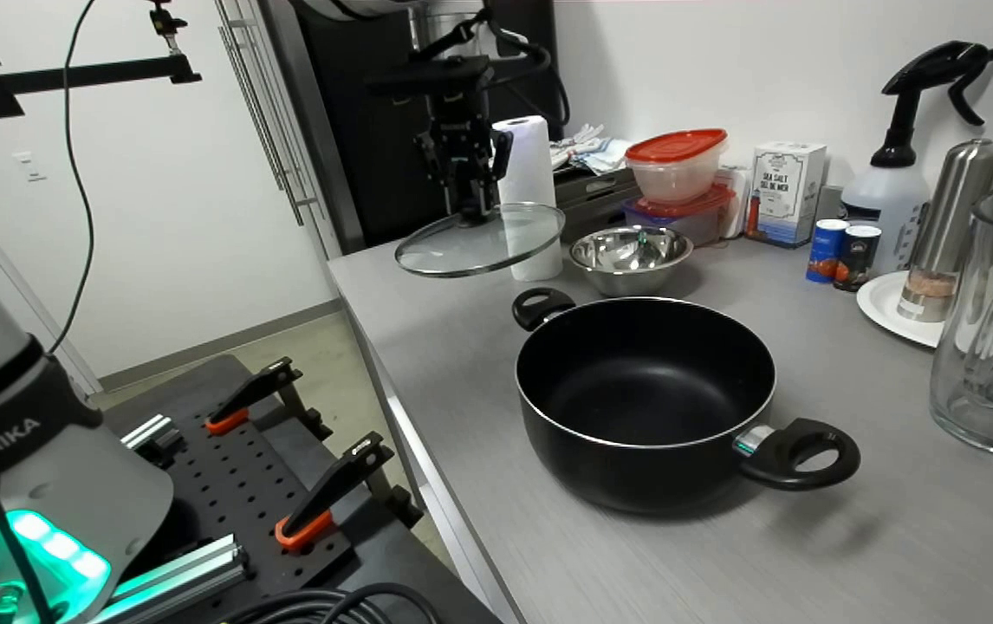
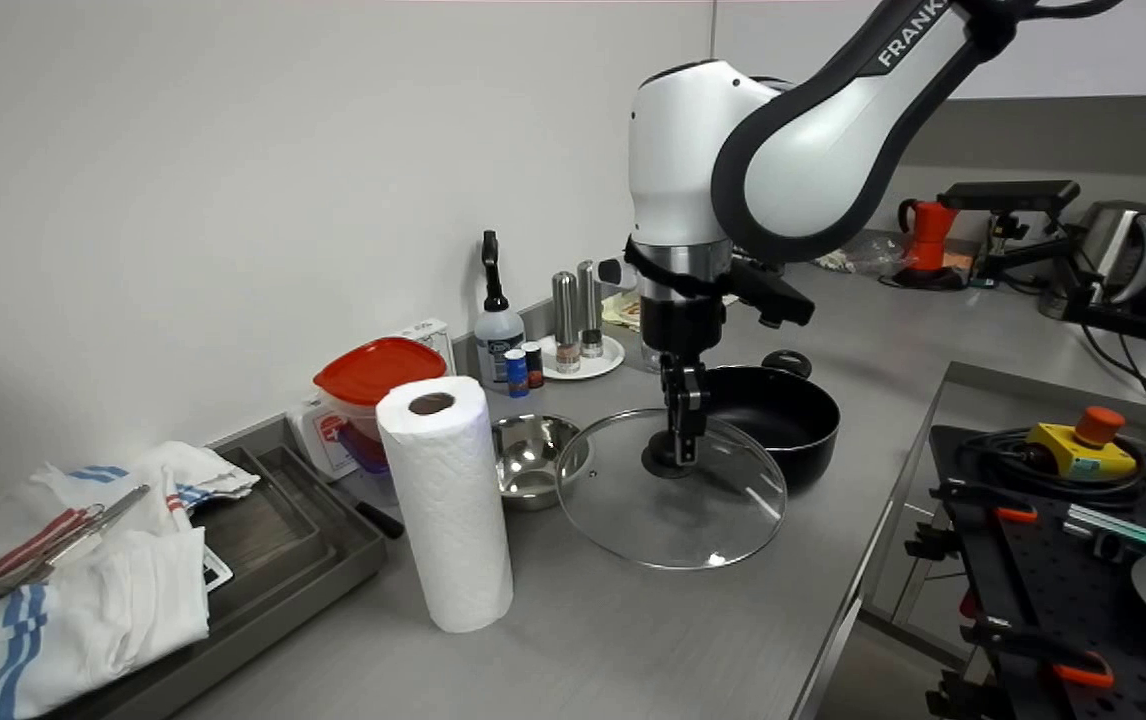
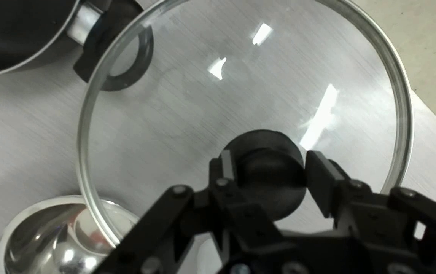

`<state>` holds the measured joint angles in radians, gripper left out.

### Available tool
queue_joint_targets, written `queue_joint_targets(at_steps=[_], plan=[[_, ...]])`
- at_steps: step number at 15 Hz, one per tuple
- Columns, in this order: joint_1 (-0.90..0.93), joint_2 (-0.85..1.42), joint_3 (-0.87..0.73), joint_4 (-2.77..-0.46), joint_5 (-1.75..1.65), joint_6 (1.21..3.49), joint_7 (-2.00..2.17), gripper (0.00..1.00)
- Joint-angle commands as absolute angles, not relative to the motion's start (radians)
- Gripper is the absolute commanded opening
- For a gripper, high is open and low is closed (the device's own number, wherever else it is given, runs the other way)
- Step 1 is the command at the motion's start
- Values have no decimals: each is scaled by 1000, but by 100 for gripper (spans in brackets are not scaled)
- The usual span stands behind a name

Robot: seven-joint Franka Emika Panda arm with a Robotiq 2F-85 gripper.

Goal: Put the glass lid on the black pot.

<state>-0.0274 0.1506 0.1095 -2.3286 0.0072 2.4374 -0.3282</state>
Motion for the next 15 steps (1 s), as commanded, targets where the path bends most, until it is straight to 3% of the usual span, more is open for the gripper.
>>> queue_joint_targets(at_steps=[1, 15], plan=[[-34, 94, 71, -2350, 38, 2410, -314, 23], [-150, 69, -65, -2400, 183, 2421, -340, 23]])
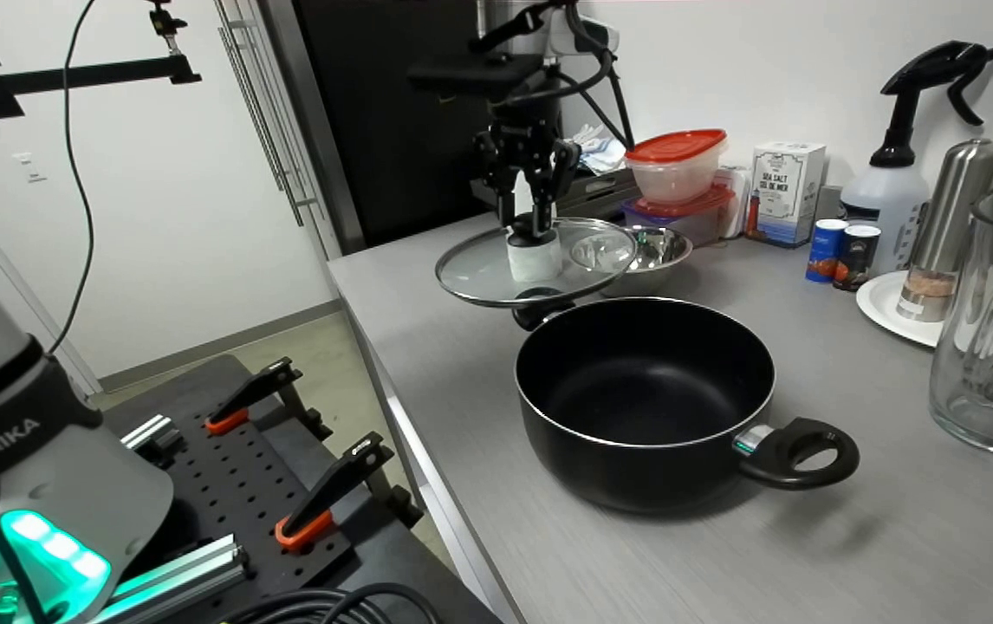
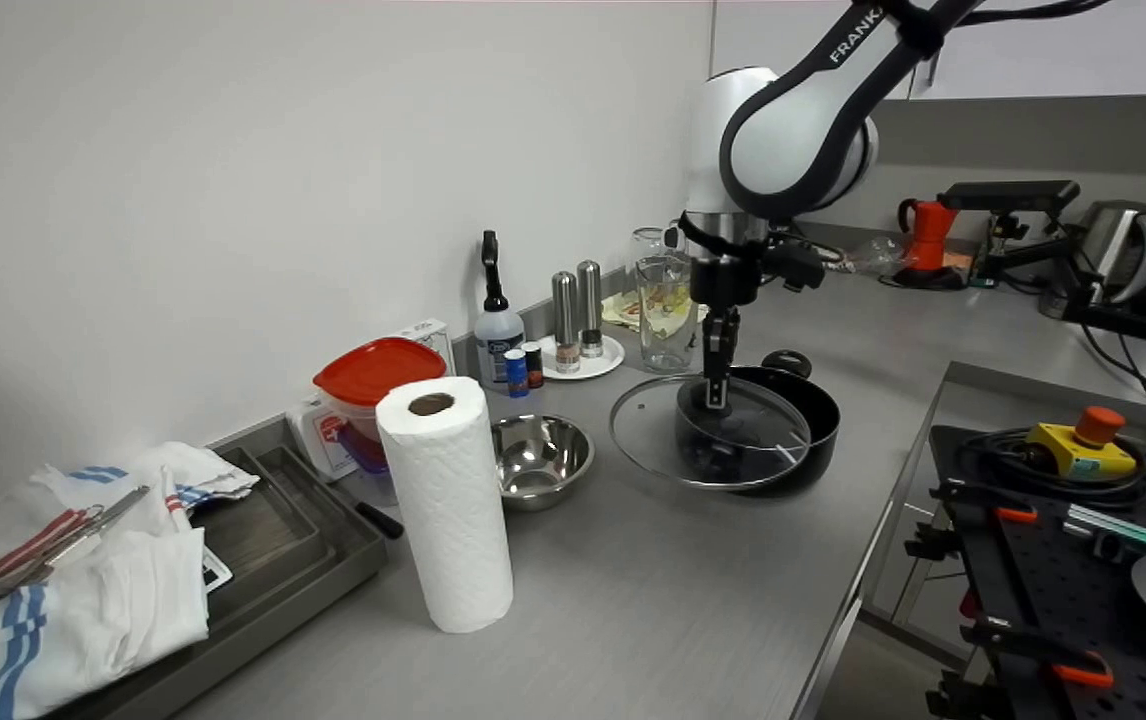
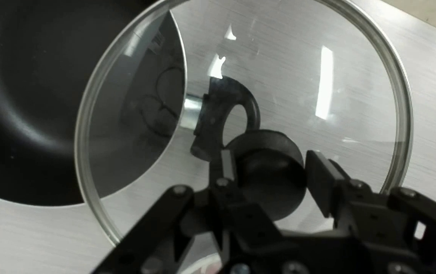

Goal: Put the glass lid on the black pot.

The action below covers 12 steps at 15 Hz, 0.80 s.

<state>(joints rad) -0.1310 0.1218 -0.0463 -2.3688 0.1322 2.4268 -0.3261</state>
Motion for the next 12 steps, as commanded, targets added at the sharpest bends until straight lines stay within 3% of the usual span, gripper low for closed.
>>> queue_joint_targets(at_steps=[1, 12], plan=[[-161, 68, -74, -2403, 197, 2420, -344, 23], [-237, 86, -152, -2401, 280, 2416, -343, 23]])
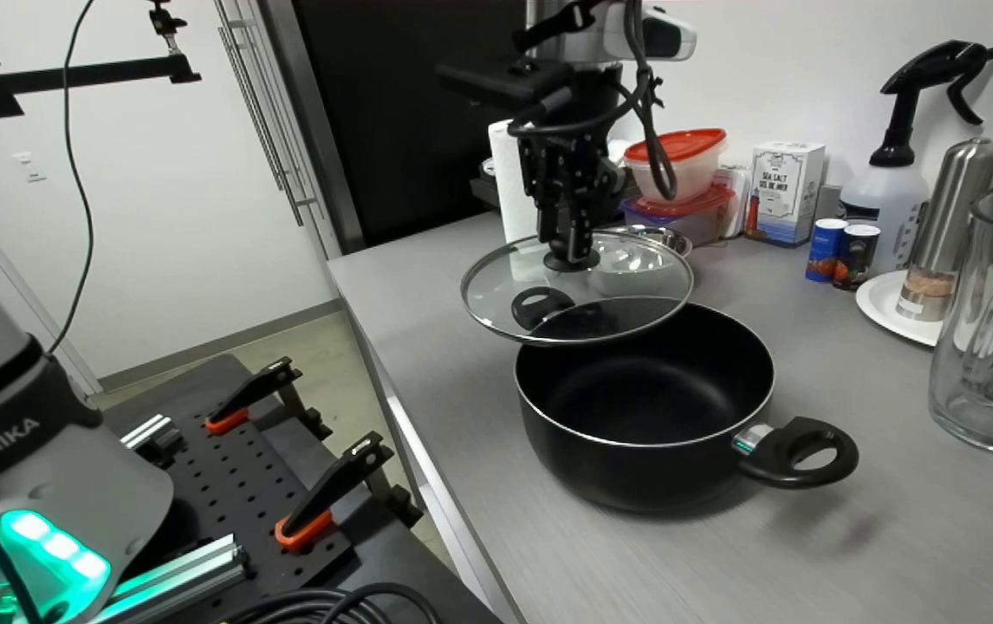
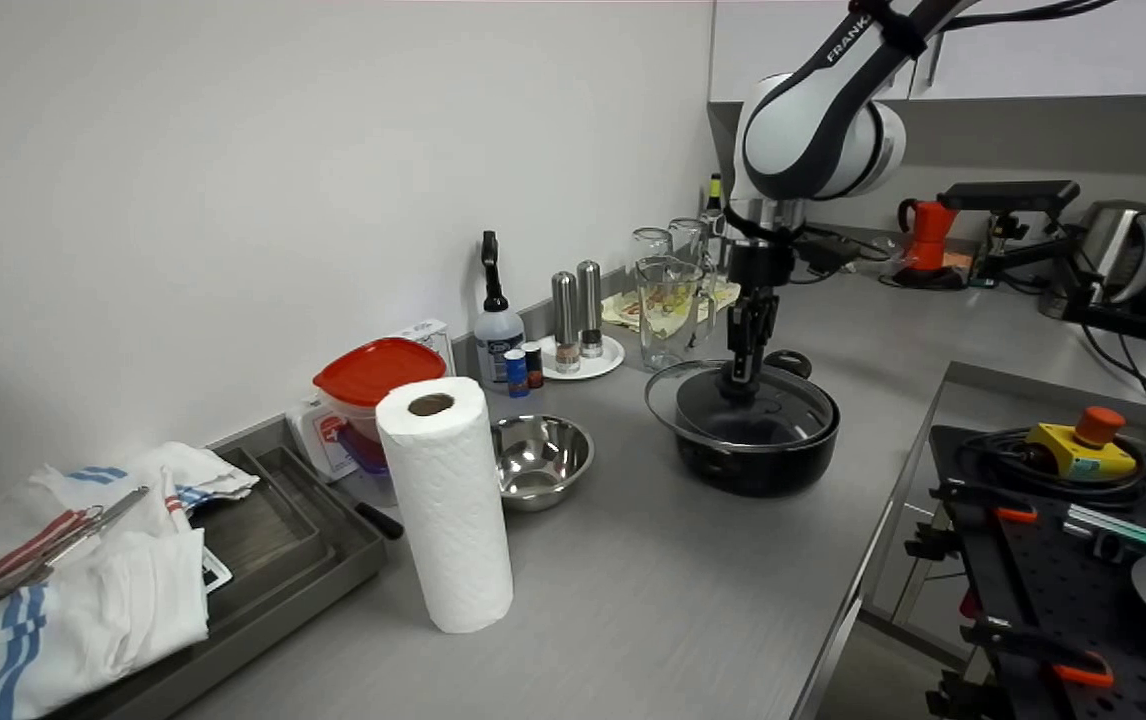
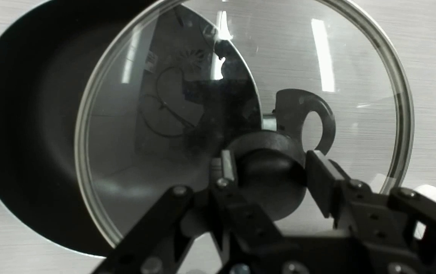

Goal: Put the glass lid on the black pot.

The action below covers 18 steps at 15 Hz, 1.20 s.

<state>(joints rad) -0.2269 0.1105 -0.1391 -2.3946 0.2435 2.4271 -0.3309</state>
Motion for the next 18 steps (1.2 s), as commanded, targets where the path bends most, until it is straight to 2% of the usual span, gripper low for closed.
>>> queue_joint_targets(at_steps=[1, 18], plan=[[-243, 90, -157, -2398, 285, 2415, -341, 23], [-316, 155, -200, -2390, 354, 2471, -309, 23]])
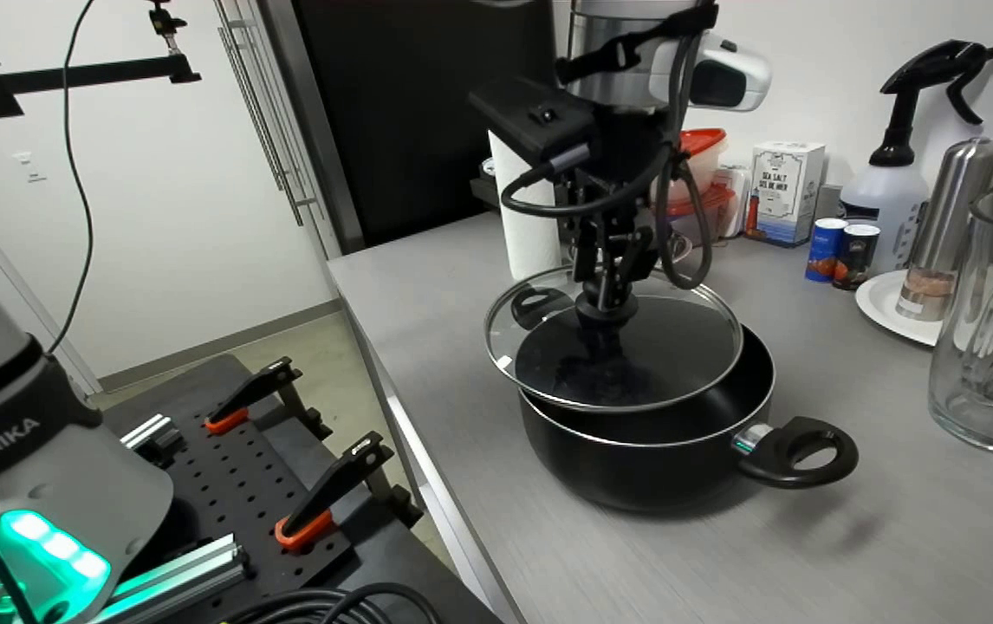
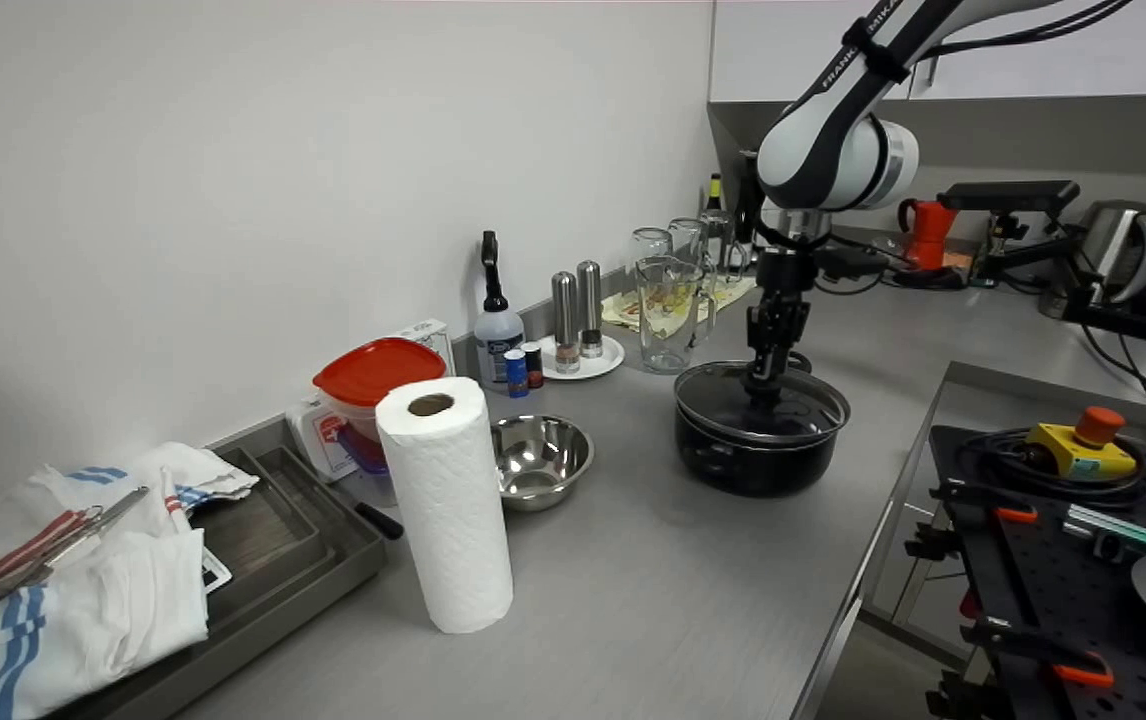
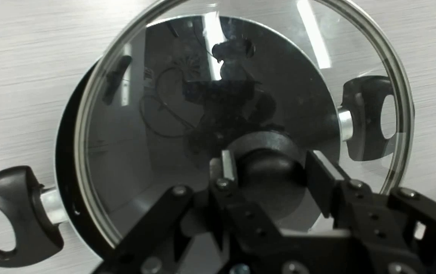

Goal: Put the glass lid on the black pot.

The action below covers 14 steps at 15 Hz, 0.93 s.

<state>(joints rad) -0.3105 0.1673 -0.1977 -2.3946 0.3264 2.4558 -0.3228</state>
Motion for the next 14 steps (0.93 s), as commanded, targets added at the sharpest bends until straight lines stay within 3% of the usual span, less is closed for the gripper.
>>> queue_joint_targets(at_steps=[1, 14], plan=[[-316, 155, -202, -2391, 354, 2481, -304, 23], [-314, 191, -208, -2388, 324, 2541, -209, 23]])
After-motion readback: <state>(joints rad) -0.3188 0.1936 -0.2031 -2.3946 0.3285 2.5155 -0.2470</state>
